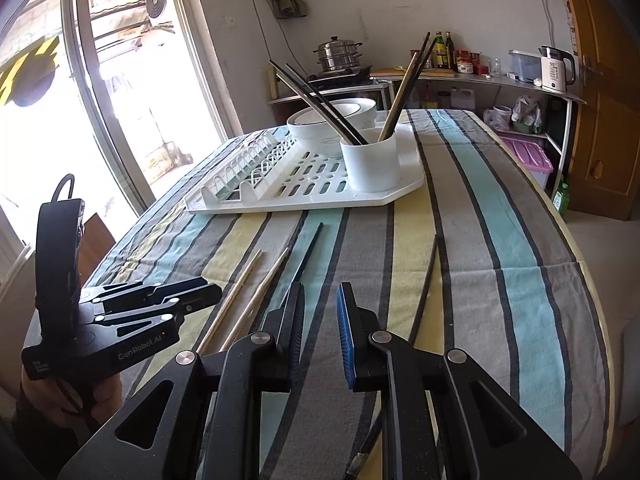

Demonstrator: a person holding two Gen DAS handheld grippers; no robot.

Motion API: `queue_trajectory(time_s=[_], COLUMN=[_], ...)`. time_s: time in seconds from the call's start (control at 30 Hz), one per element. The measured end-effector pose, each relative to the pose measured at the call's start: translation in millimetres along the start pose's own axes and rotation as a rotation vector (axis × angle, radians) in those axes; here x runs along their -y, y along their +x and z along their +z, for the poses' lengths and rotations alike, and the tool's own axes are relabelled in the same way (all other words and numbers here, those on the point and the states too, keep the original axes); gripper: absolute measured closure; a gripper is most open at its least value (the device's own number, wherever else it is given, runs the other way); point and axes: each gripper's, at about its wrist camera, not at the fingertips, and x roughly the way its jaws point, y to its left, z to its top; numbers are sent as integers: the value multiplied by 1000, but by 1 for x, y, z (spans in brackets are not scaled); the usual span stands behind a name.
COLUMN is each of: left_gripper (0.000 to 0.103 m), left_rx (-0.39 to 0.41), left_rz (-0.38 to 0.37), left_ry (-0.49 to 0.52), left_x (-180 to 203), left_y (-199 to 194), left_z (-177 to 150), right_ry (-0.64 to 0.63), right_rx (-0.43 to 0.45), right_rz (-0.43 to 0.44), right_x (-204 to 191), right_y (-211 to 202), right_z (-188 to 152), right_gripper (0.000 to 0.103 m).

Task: Organize utensils
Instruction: 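Move both open tools back down toward the chopsticks on the cloth, then close the left tool on a wooden chopstick while the right tool grasps a black chopstick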

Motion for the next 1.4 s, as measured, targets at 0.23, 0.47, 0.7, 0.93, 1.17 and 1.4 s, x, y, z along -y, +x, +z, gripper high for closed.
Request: queue_trajectory(time_s=[0.23,0.47,0.7,0.93,1.17,1.4], left_gripper=[84,84,96,96,96,97], left_rx=[-41,-57,-47,-33,14,50], left_rz=[-22,0,34,39,41,41], left_ry=[-39,-36,-17,-33,-62,-86], left_x=[-5,-2,-2,-14,-30,-44], left_y=[17,31,33,24,3,-13], left_z=[11,21,22,20,20,19], right_ry=[-10,-10,-5,-16,-40,-52], right_rx=[-22,-38,-45,-63,-127,-232], right_rz=[7,5,3,25,72,57], right_x=[-6,-4,-3,-11,-32,-44], right_y=[14,21,25,34,59,102], right_z=[6,9,11,16,26,31], right_gripper=[86,86,86,86,86,86])
